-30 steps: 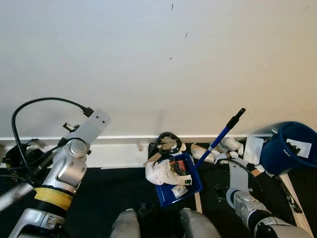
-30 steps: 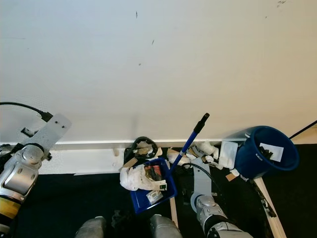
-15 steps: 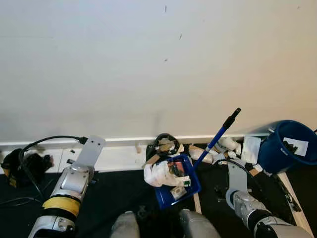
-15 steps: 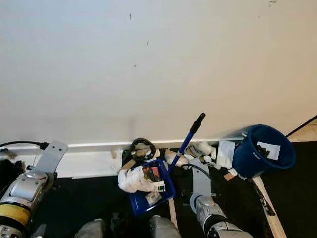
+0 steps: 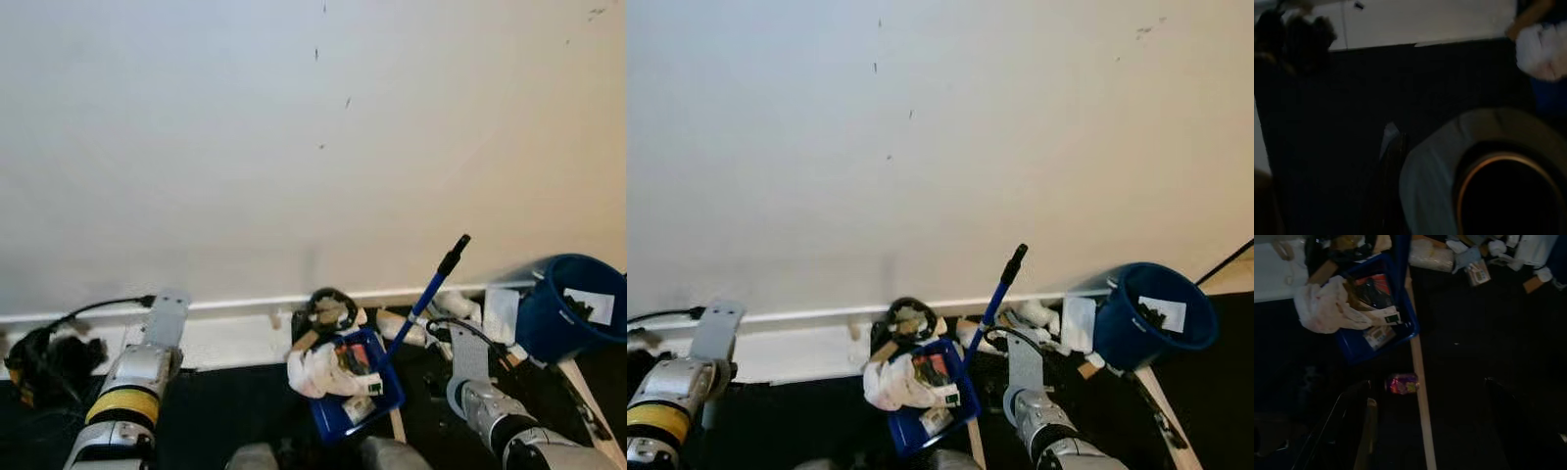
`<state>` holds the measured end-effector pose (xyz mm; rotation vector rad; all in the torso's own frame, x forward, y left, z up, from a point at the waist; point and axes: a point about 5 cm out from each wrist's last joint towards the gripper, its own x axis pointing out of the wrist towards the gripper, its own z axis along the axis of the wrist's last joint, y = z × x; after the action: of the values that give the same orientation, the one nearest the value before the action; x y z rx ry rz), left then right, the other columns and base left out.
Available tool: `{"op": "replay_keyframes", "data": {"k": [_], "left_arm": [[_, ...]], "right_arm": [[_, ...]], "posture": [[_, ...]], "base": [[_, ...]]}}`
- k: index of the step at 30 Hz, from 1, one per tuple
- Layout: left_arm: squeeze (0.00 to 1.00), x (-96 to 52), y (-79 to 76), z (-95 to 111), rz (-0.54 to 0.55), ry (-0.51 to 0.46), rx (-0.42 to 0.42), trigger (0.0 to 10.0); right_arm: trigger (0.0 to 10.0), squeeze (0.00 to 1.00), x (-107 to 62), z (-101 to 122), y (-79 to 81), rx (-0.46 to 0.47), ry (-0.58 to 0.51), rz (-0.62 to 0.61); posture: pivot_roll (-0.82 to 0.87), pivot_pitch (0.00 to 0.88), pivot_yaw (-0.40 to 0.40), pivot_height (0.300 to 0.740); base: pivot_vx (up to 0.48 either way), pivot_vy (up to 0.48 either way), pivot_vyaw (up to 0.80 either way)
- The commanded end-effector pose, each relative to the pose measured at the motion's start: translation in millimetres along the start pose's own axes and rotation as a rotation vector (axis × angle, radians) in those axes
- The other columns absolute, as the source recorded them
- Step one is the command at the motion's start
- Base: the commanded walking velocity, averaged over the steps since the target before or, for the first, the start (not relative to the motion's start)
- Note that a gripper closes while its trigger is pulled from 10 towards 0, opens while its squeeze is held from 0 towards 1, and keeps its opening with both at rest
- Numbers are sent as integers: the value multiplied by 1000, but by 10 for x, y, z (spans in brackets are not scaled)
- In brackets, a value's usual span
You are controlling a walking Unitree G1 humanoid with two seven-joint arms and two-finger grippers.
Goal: Sweep floor
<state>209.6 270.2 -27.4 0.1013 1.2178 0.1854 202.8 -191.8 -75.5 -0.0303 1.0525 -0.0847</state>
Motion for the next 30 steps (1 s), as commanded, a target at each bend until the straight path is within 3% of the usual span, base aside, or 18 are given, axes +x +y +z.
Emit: {"op": "replay_keyframes", "data": {"k": [1,2,5,8,11,13,19,24,26,27,30], "left_arm": [[0,147,-230,-419,-84,128,-71,10000],[0,180,-200,-477,-14,102,4,10000],[0,216,-187,-559,49,71,74,10000],[0,243,-206,-763,75,149,51,10000],[0,258,-246,-919,86,197,141,10000],[0,275,-290,-995,89,174,205,10000],[0,299,-373,-882,104,7,207,10000],[0,291,-346,-784,190,-117,217,10000],[0,287,-338,-761,202,-142,210,10000],[0,289,-274,-780,210,-124,167,10000],[0,294,-220,-845,216,-63,187,10000]], "right_arm": [[10000,0,-1,-32,-11,3,21,1],[10000,0,-1,-42,-4,2,25,3],[10000,0,-1,-53,5,1,31,4],[10000,0,-2,-78,13,1,42,8],[10000,0,-4,-123,17,-3,58,12],[10000,0,-6,-172,17,-10,72,13],[10000,0,-12,-246,25,-98,75,23],[10000,0,-19,-335,71,-150,83,39],[10000,0,-20,-344,77,-151,84,41],[10000,0,-21,-355,87,-146,82,45],[10000,0,-22,-359,90,-142,81,47]], "posture": [[192,0,-91,740],[191,0,-91,740],[189,0,-91,740],[182,0,-90,740],[178,0,-89,740],[173,0,-88,740],[169,0,-91,740],[162,0,-86,740],[162,0,-86,740],[161,0,-84,740],[161,0,-84,740]], "base": [[0,0,0],[0,0,0],[0,0,0],[0,0,0],[0,0,0],[0,0,0],[0,0,0],[0,0,0],[0,0,0],[0,0,0],[0,0,0]]}}
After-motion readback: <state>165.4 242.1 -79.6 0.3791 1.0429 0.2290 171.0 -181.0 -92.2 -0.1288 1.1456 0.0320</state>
